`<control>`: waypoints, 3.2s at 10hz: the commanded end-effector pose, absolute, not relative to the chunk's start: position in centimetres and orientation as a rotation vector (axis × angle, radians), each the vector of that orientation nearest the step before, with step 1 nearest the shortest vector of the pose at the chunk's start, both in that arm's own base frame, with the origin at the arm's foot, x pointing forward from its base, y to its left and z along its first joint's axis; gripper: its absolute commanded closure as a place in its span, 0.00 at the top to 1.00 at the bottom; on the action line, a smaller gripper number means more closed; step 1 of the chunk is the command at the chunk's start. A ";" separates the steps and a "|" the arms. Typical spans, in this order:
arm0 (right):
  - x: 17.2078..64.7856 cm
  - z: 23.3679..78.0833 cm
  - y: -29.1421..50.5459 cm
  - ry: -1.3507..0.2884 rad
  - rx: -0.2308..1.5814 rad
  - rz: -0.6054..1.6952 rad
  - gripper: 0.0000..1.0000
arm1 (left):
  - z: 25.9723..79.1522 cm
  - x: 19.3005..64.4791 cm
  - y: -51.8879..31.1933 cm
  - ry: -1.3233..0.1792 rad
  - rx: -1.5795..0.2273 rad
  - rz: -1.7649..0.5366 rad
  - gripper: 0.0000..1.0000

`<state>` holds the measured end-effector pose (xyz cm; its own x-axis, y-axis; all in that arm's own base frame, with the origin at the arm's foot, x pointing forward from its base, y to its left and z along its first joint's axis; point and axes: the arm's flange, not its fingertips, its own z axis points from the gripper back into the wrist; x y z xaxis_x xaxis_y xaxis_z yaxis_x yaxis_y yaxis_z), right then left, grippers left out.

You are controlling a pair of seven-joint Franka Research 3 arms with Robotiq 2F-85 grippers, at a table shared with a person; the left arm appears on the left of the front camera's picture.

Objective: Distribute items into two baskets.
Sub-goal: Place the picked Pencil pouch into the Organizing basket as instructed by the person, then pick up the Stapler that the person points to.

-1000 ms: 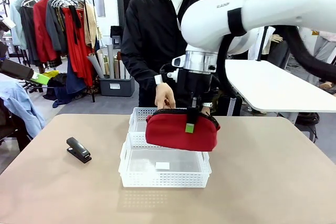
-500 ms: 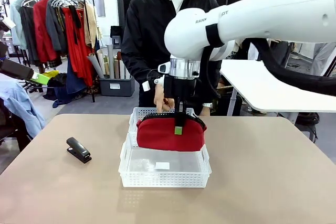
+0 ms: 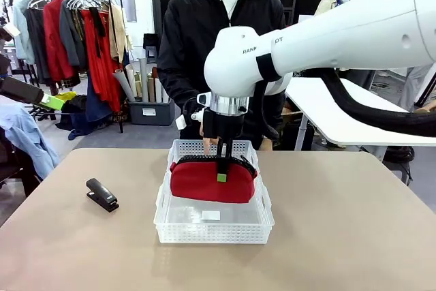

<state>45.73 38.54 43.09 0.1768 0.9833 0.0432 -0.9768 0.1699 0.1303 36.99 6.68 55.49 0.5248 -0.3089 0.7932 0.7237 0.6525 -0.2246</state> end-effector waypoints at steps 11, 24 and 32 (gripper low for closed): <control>45.5 35.6 38.1 0.091 0.117 1.412 0.00 | 55.5 37.0 6.7 -0.808 -0.586 -0.663 1.00; 43.0 41.2 36.4 0.122 0.115 1.449 1.00 | 55.5 37.0 6.7 -0.808 -0.586 -0.663 1.00; 44.1 40.6 37.1 0.089 0.098 1.419 1.00 | 55.5 37.0 6.7 -0.808 -0.586 -0.663 1.00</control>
